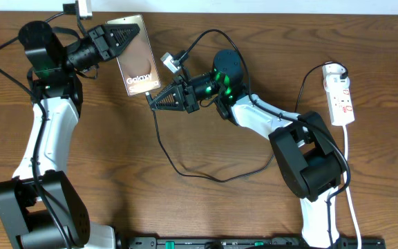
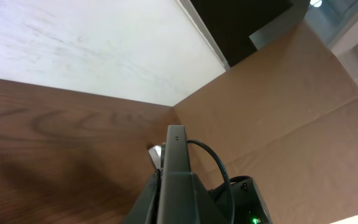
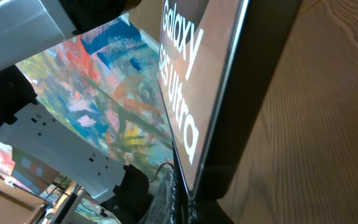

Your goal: Plug charger to phone and switch on socket

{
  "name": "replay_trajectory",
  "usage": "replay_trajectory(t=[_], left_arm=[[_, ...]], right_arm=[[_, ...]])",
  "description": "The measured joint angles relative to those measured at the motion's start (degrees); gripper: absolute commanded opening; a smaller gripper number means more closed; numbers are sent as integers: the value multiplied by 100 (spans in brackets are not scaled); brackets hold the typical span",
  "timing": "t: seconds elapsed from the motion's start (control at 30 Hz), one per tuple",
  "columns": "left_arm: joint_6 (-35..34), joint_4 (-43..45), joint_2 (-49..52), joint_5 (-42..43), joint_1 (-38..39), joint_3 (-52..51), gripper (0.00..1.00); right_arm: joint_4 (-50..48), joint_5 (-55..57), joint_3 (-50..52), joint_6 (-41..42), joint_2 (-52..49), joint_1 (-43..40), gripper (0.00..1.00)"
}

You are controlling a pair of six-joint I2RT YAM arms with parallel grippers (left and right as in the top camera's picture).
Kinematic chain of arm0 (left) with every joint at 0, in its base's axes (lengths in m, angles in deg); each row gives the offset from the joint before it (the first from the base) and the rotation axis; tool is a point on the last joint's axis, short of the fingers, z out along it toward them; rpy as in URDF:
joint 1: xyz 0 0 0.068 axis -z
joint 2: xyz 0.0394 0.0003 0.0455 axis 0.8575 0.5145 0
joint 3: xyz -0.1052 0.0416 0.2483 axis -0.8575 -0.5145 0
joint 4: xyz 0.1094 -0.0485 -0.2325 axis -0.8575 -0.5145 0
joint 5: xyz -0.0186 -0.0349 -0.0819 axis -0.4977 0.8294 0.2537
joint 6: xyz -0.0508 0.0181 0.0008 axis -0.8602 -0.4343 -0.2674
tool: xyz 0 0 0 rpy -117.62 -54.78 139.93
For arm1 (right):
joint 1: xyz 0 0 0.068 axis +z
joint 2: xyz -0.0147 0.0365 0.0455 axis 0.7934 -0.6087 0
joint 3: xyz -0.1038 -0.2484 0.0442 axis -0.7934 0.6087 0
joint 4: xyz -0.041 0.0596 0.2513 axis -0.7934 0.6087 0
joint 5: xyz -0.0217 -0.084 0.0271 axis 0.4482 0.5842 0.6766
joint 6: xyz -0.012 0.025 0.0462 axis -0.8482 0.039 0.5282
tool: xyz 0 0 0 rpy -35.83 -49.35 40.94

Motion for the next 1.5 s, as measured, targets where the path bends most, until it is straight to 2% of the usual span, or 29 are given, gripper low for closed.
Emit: replay_trajectory(t=[1.5], left_arm=[[101, -37, 0, -22, 66, -24, 7]], right_arm=[[-35, -61, 7, 24, 0, 2, 1]])
